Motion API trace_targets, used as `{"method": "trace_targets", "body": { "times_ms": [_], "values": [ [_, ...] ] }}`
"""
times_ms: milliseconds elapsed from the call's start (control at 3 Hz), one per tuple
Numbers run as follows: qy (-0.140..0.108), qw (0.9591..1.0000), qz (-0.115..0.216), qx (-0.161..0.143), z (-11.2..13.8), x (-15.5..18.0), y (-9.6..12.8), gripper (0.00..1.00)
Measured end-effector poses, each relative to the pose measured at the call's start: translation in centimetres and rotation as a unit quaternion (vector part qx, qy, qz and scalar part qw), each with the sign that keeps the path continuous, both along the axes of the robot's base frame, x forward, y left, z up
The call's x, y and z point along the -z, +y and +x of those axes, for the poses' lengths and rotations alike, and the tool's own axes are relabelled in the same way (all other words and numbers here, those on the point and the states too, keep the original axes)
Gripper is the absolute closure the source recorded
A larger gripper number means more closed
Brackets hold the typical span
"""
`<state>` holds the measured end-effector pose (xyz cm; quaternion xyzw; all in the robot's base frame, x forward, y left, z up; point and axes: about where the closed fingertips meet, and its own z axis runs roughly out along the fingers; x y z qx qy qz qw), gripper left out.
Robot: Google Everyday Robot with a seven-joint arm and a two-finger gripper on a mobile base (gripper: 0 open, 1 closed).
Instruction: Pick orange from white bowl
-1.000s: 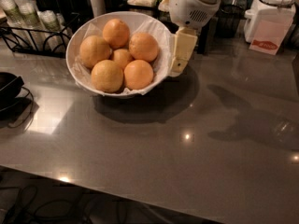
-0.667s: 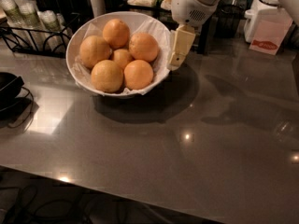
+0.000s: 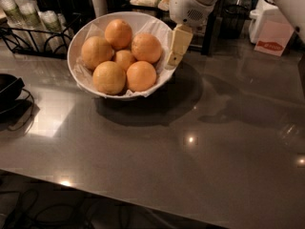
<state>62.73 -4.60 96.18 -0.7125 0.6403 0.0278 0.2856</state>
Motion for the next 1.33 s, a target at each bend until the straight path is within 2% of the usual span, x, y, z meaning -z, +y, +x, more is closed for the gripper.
{"method": "trace_targets", "body": {
  "times_ms": [333,667,1333],
  "values": [
    [-0.001,0.9994,0.018,-0.029,1.9,0.1,2.1,0.00],
    [0.000,0.9994,0.019,-0.029,1.9,0.2,2.1,0.00],
    [0.007,0.9980,0.051,-0.036,3.1,1.7,4.0,0.00]
  ]
}}
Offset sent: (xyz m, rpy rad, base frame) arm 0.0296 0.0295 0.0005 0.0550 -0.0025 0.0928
